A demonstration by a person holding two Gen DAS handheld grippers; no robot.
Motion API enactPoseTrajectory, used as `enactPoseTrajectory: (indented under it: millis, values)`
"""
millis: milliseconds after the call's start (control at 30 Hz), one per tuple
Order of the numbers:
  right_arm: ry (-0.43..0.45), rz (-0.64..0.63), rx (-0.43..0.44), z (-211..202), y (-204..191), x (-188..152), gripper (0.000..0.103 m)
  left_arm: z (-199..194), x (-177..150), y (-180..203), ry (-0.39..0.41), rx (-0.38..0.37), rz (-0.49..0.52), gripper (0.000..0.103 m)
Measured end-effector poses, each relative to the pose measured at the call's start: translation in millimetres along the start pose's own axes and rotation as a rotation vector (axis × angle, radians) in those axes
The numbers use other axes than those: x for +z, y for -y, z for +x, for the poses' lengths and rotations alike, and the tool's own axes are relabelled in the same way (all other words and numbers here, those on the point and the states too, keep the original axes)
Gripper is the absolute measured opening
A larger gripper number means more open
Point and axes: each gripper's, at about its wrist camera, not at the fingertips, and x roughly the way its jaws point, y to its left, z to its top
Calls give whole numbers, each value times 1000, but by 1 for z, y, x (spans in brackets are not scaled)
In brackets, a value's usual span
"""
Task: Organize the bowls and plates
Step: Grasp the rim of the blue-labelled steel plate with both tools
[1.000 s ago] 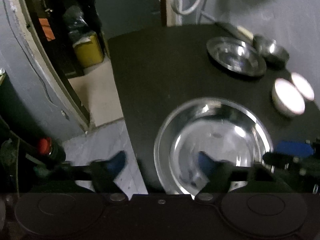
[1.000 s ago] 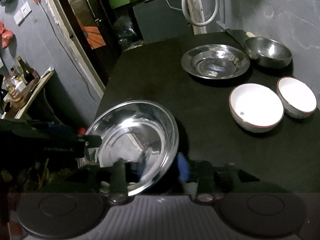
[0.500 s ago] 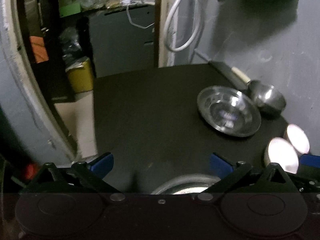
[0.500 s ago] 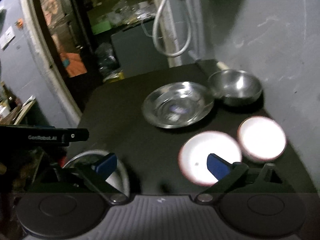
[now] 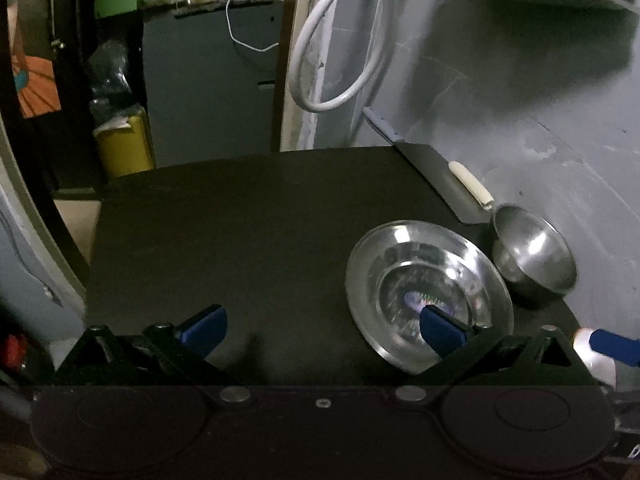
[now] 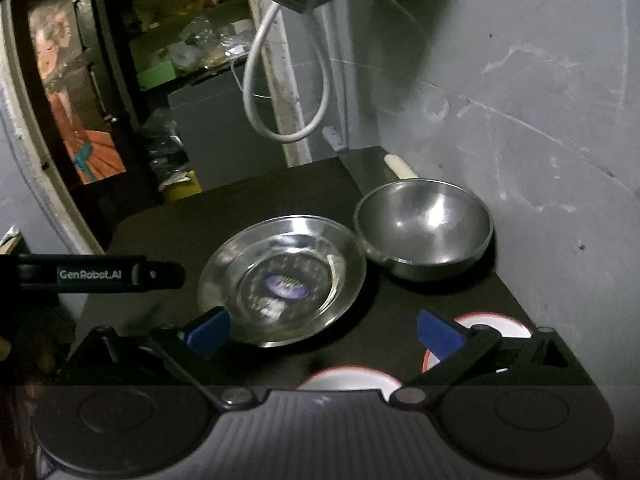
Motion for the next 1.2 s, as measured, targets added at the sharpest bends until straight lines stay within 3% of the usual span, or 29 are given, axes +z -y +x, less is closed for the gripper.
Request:
enactPoseTrajectory:
  millis: [100, 300, 567, 700, 900, 967, 1033, 1200]
  values:
    - [-13, 9, -8, 15, 2, 4, 101, 16, 7, 5, -17, 6, -7, 102]
    - [-45, 7, -14, 36, 3, 2, 84, 33, 12, 10, -46, -9, -8, 100]
    - [-74, 32, -11, 49, 5, 1, 67, 42, 9, 13, -69, -58, -11, 74]
    - [-81, 36, -12, 53, 6, 1, 61, 46, 9, 14, -79, -70, -14, 54]
    - [-90, 57, -3, 58, 8, 0, 43, 50, 8, 12, -93, -76, -33, 37]
    - [-91, 63, 3, 59, 9, -1, 32, 51, 9, 10, -102, -76, -33, 31]
    - [-90, 64, 6, 59, 9, -1, 31, 53, 8, 7, -114, -74, -30, 20]
    - [-90, 72, 14, 58, 10, -2, 30, 50, 7, 1, -113, -92, -29, 18]
